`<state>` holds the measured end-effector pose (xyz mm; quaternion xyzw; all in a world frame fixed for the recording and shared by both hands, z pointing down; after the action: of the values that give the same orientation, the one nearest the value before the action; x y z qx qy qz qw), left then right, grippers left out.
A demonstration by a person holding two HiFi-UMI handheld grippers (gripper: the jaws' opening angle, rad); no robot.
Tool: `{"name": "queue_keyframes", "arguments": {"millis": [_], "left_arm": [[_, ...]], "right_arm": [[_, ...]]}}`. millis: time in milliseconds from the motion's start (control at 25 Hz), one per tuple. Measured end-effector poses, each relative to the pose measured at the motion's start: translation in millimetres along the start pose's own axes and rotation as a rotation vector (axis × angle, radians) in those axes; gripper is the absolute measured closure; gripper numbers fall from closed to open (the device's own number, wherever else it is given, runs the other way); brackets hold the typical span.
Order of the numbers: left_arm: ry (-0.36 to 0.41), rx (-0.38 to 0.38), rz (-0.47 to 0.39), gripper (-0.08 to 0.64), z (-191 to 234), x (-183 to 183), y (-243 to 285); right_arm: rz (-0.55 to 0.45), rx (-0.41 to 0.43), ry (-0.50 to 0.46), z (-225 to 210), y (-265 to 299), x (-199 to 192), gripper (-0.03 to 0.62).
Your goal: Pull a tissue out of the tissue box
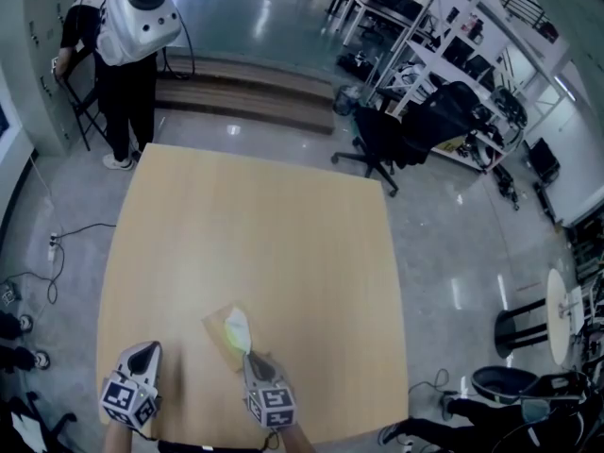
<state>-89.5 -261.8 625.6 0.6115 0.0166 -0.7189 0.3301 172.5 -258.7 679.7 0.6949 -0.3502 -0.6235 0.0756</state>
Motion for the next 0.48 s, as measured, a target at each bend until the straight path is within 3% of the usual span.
{"name": "queue_keyframes", "arguments": {"millis": [80,480], "left_arm": [[0.001,0.0,-0.004,0.552,-0.2,0.5,-0.3],[0.008,-0.019,-0.008,0.552,0.3,2.6,2.3]], "right_arm": [[0.003,-0.011,-0.002,-0.7,-1.3,0.3,0.583],[0.01,-0.011,0.0,-2.1,-3.4,2.3,0.584]]}}
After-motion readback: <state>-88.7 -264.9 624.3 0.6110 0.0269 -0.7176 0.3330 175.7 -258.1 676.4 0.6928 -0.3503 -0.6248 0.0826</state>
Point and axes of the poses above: the fingertips, and each gripper's own axes: y forward along the fingers, z to its left, x out of its top, the point moved 7 cm from there along -y, backward along the fingers, and after that the axes turned 1 degree about -z, right-handed, at the moved point
